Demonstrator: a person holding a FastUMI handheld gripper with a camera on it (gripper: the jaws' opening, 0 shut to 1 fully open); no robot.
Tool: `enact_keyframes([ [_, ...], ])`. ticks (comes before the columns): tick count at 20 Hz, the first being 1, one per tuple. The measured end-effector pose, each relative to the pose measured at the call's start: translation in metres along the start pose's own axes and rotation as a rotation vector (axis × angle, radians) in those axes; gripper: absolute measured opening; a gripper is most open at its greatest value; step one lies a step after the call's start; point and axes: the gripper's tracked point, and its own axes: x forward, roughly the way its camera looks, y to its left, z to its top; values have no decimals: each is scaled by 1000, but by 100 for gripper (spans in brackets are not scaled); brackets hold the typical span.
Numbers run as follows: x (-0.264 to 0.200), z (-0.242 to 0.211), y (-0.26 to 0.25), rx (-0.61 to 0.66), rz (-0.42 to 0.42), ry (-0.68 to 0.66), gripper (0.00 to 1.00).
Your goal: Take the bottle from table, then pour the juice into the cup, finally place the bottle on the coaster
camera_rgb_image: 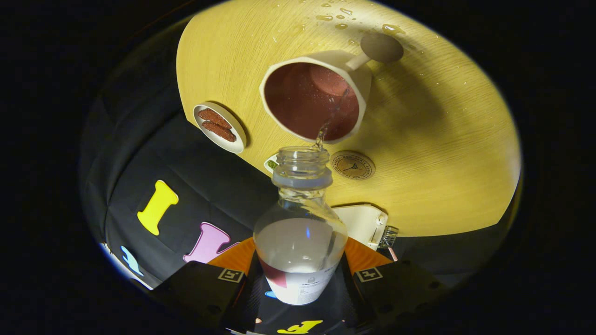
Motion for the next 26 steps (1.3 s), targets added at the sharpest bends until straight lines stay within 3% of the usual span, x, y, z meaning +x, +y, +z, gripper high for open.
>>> enact_keyframes([
  [13, 1, 2, 13, 103, 10, 12, 71],
  [26, -4, -2, 11, 89, 11, 21, 72],
])
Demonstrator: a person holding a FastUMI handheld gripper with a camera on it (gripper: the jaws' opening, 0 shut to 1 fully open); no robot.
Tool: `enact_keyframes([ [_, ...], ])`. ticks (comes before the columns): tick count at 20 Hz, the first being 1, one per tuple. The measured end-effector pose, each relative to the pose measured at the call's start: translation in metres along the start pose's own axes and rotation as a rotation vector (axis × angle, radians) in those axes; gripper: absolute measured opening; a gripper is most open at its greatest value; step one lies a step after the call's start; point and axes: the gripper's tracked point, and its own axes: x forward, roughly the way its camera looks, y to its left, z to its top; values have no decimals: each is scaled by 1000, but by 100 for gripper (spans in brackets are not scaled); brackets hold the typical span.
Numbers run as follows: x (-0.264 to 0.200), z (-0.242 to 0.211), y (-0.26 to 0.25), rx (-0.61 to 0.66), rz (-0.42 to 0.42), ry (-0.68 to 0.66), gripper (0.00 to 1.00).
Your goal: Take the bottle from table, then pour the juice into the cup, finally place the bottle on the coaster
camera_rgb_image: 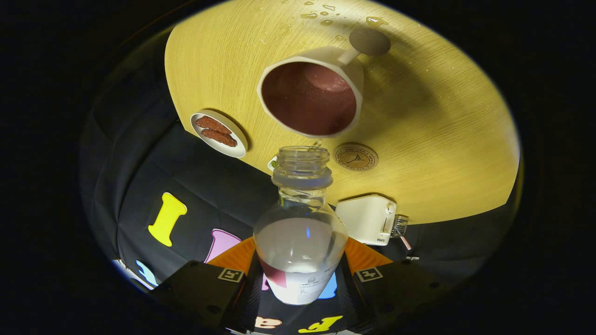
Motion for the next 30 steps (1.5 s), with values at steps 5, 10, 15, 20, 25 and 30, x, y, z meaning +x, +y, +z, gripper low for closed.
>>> enact_keyframes([
  [5, -1, 4, 5, -21, 26, -7, 72],
  [10, -1, 8, 4, -43, 39, -16, 71],
  [15, 2, 6, 8, -47, 75, -16, 71],
  [20, 5, 14, 8, -203, 144, -71, 71],
  [25, 7, 17, -25, -578, 164, -102, 71],
  [30, -16, 29, -56, -1160, 132, -173, 71],
])
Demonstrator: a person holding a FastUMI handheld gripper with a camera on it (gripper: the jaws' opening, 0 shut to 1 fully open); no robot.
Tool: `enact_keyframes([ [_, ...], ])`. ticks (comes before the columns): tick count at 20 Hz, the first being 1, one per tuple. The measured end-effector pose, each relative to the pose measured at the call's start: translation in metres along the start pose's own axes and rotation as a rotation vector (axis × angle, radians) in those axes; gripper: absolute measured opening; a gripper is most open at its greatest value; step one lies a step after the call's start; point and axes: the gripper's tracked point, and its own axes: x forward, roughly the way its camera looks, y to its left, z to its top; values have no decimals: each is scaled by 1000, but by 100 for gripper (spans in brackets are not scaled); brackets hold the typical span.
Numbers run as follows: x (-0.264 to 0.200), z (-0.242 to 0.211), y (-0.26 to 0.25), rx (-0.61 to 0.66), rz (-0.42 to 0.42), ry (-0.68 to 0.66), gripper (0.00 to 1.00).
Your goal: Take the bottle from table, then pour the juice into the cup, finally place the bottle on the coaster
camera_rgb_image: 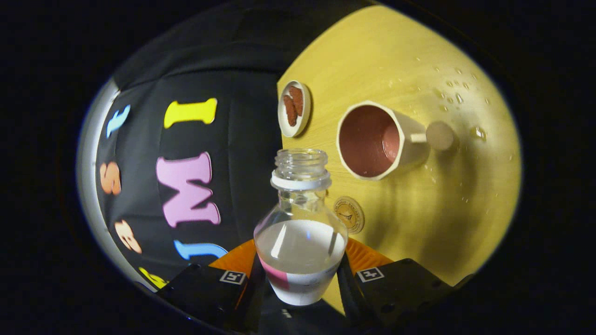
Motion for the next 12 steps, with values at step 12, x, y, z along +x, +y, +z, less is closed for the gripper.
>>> enact_keyframes([
  [12, -36, -23, -18, -943, -8, -218, 71],
])
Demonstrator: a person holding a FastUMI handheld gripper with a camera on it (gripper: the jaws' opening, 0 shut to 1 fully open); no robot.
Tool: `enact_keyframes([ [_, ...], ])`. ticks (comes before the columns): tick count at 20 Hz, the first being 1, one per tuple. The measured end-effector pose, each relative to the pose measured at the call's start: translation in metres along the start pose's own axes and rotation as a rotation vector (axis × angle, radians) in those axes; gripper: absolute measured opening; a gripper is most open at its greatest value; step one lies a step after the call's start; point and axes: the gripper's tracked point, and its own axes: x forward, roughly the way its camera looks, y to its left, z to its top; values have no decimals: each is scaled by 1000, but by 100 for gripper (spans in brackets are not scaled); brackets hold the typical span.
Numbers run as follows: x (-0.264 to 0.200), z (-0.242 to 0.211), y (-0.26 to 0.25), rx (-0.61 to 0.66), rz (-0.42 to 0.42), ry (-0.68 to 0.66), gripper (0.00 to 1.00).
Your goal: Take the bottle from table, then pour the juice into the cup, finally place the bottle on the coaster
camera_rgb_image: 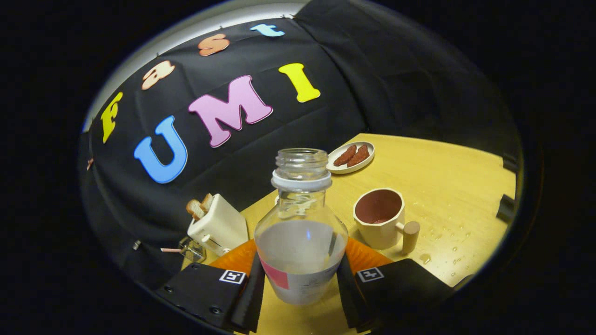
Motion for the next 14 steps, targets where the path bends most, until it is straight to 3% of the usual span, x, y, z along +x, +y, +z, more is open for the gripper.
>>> enact_keyframes([
  [7, -4, 2, 19, -435, -2, -53, 72],
  [10, 16, 11, 50, -478, 39, -89, 72],
  [14, 51, 19, 65, -473, 24, -141, 73],
])
